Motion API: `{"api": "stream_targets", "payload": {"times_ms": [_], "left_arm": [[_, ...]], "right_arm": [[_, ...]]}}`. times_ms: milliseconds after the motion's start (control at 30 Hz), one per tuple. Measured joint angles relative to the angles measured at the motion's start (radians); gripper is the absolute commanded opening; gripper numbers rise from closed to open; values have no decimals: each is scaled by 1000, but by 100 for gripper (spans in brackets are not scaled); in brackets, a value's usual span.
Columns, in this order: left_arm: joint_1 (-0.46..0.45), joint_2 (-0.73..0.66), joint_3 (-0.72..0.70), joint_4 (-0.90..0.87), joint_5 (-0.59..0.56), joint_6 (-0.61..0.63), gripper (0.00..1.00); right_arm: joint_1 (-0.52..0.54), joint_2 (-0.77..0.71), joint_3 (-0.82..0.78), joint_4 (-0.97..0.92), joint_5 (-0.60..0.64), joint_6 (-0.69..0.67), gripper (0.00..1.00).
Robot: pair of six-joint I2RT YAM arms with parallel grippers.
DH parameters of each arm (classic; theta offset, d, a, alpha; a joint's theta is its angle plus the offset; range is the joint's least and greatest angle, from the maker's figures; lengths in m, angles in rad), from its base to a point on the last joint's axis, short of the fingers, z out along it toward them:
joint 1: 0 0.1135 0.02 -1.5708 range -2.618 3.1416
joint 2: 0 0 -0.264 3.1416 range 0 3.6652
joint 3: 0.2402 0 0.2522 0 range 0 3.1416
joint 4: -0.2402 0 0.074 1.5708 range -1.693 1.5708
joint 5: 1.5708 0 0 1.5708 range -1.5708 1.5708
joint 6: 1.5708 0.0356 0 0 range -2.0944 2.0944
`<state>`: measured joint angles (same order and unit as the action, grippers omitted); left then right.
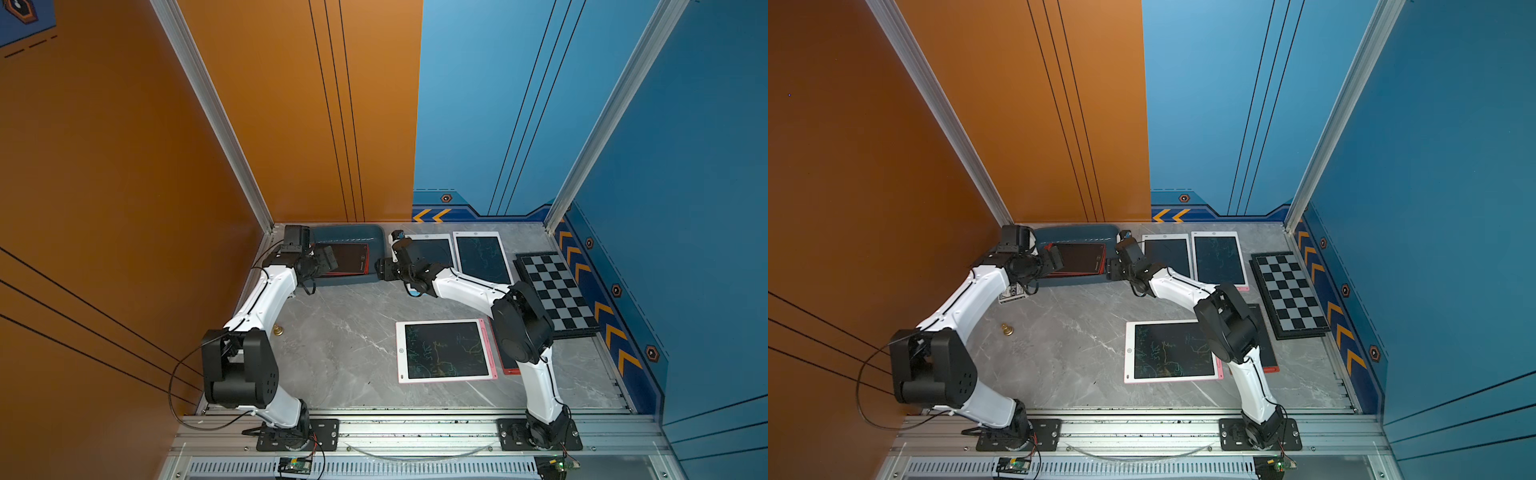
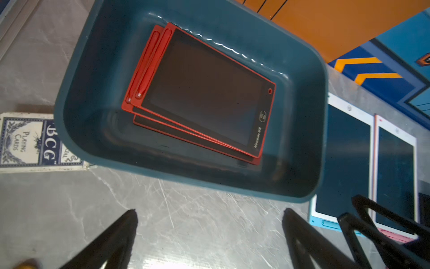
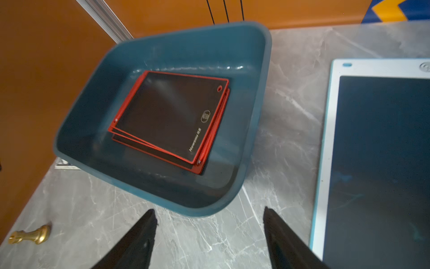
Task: Take out the writing tablet from the storage box
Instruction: Place the writing tablet at the center of the board, then pick up the writing tablet from the storage box.
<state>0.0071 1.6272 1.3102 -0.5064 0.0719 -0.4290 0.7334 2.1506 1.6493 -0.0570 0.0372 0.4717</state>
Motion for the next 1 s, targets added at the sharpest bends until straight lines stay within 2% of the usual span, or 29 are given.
{"api": "stream_targets", "payload": {"times_ms": [333, 533, 1000], "left_arm": [[77, 334, 235, -3, 56, 88, 98], [86, 437, 340, -35, 39, 145, 98], [86, 600, 510, -104, -26, 249, 98]], "right_arm": [[20, 120, 162, -155, 159, -11, 66], [19, 151, 238, -213, 189, -32, 64], [-1, 266, 381, -258, 170, -38, 64]]}}
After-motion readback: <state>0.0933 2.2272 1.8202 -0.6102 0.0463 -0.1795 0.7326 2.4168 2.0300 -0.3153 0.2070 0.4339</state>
